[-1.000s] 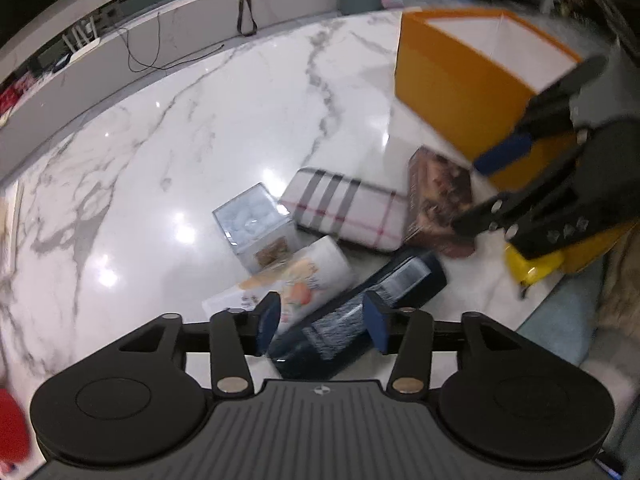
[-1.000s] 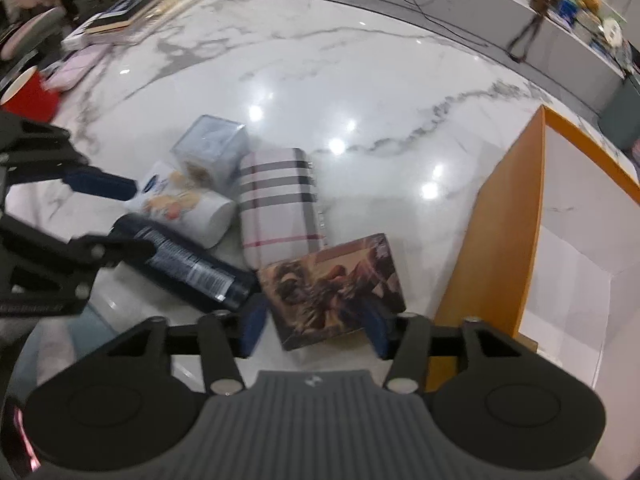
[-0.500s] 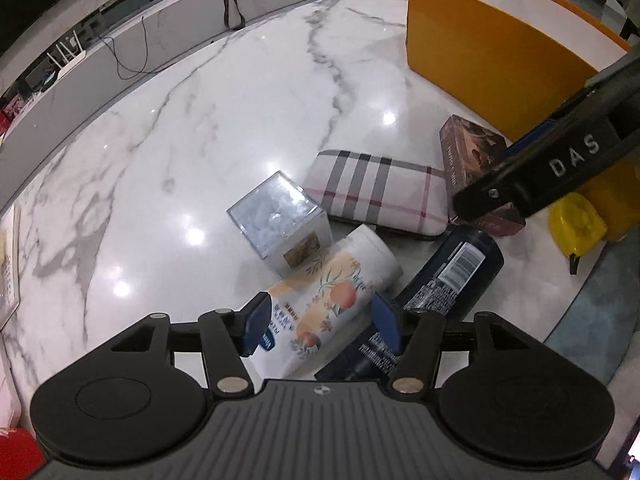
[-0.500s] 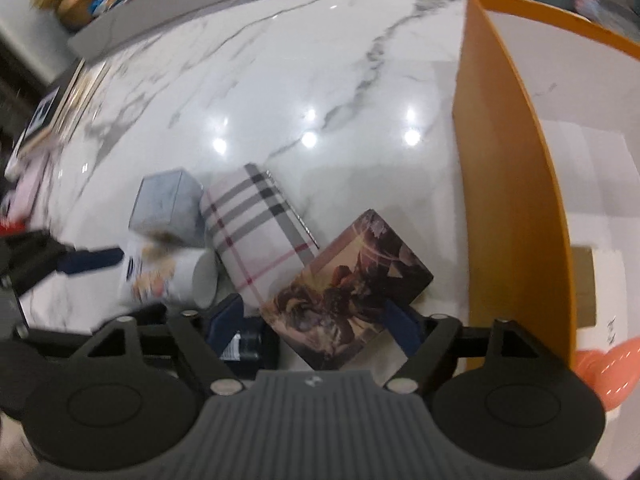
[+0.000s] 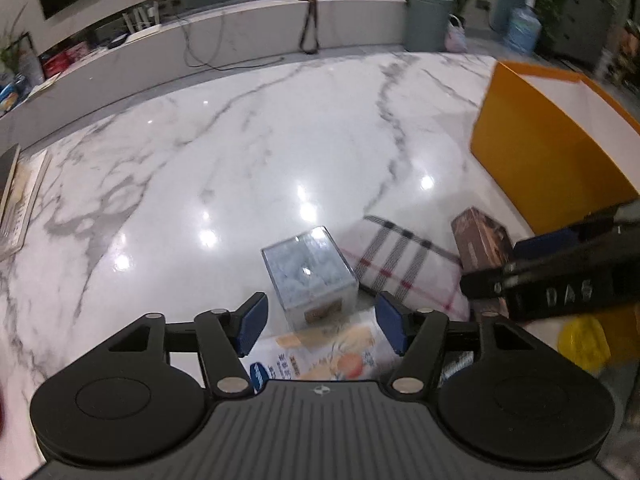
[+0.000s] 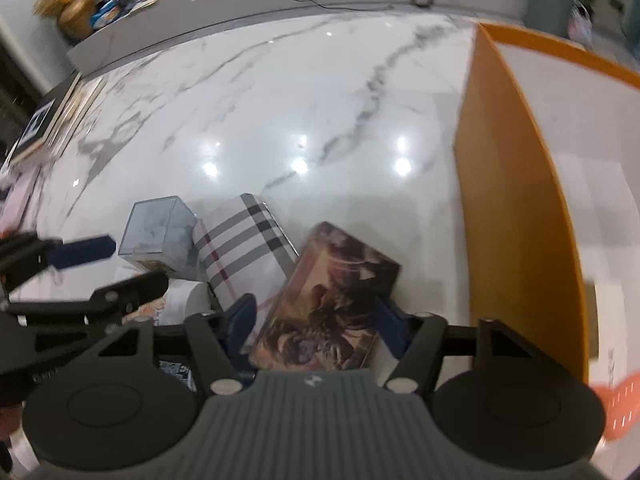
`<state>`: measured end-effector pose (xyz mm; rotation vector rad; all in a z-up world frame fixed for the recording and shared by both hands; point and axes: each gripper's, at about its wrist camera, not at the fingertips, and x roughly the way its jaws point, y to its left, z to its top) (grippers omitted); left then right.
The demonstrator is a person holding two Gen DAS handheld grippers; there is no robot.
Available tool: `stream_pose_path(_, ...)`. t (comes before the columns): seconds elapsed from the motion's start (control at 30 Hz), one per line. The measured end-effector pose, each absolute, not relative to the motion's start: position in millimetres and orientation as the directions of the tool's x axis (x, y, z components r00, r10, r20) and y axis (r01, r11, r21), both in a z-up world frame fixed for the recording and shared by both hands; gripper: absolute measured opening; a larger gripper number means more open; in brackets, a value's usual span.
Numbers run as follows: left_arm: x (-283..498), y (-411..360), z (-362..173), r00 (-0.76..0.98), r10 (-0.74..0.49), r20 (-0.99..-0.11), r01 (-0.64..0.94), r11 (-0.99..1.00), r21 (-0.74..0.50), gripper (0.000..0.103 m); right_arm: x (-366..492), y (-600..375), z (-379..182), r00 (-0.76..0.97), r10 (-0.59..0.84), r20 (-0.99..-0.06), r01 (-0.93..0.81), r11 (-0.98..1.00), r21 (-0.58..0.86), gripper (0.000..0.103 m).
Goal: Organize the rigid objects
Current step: 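Grasp the clear cube box with the left gripper while the right grasps the PHOTO CARD box, then carry the cube box with the left gripper while the right carries the PHOTO CARD box over the orange box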
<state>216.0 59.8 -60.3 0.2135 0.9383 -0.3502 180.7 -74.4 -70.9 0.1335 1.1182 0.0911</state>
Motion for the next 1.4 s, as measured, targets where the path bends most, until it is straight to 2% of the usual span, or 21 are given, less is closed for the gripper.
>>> stream_pose_path(0.03, 218, 60, -61, 0.544, -0.197, -0.816, 0.364, 0.931, 0.017, 0.076, 183, -73, -73, 0.429, 0.139, -0.892, -0.024, 0.989, 0.143, 0.061)
stream_pose_path(0.1, 223, 60, -63, 0.544, -0.193, -0.817, 0.332, 0.943, -0.002, 0.077, 186, -74, -79, 0.395, 0.161, -0.904, -0.034, 0.986, 0.161, 0.052)
stream_pose_path(0.17, 228, 62, -64, 0.549, -0.177, -0.817, 0.292, 0.956, -0.011, 0.077, 187, -80, -82, 0.383, 0.191, -0.904, -0.017, 0.980, 0.200, 0.052)
stream_pose_path(0.27, 233, 63, -68, 0.547, -0.176, -0.818, 0.258, 0.965, -0.034, 0.076, 182, -79, -78, 0.398, 0.173, -0.901, -0.038, 0.984, 0.172, 0.053)
stream_pose_path(0.33, 235, 64, -69, 0.554, -0.172, -0.815, 0.237, 0.970, -0.044, 0.070, 180, -79, -77, 0.386, 0.175, -0.906, -0.037, 0.984, 0.175, 0.053)
stream_pose_path(0.47, 235, 63, -70, 0.557, -0.172, -0.812, 0.237, 0.971, -0.043, 0.068, 173, -78, -65, 0.423, 0.166, -0.891, -0.057, 0.986, 0.156, 0.052)
stream_pose_path(0.53, 236, 63, -71, 0.557, -0.171, -0.813, 0.235, 0.971, -0.043, 0.068, 171, -76, -58, 0.443, 0.150, -0.884, -0.082, 0.989, 0.127, 0.046)
stream_pose_path(0.6, 238, 62, -72, 0.556, -0.168, -0.814, 0.228, 0.973, -0.046, 0.068, 172, -76, -56, 0.439, 0.147, -0.887, -0.098, 0.988, 0.115, 0.033)
stream_pose_path(0.67, 240, 60, -74, 0.551, -0.167, -0.818, 0.228, 0.973, -0.045, 0.068, 174, -76, -56, 0.436, 0.149, -0.888, -0.101, 0.988, 0.117, 0.031)
stream_pose_path(0.73, 242, 59, -76, 0.542, -0.157, -0.826, 0.222, 0.974, -0.040, 0.067, 176, -78, -57, 0.434, 0.151, -0.888, -0.103, 0.988, 0.118, 0.030)
stream_pose_path(0.8, 242, 60, -77, 0.534, -0.167, -0.829, 0.224, 0.973, -0.051, 0.058, 176, -78, -57, 0.438, 0.153, -0.886, -0.108, 0.987, 0.117, 0.029)
stream_pose_path(1.0, 234, 62, -74, 0.547, -0.158, -0.822, 0.212, 0.976, -0.046, 0.057, 176, -78, -61, 0.418, 0.155, -0.895, -0.113, 0.987, 0.117, 0.028)
stream_pose_path(1.13, 223, 61, -64, 0.584, -0.161, -0.796, 0.211, 0.977, -0.043, 0.057, 172, -81, -61, 0.432, 0.142, -0.891, -0.088, 0.989, 0.115, 0.021)
stream_pose_path(1.4, 193, 43, -30, 0.615, -0.277, -0.739, 0.286, 0.951, -0.118, 0.054, 143, -90, -29, 0.520, 0.195, -0.831, -0.128, 0.980, 0.150, 0.021)
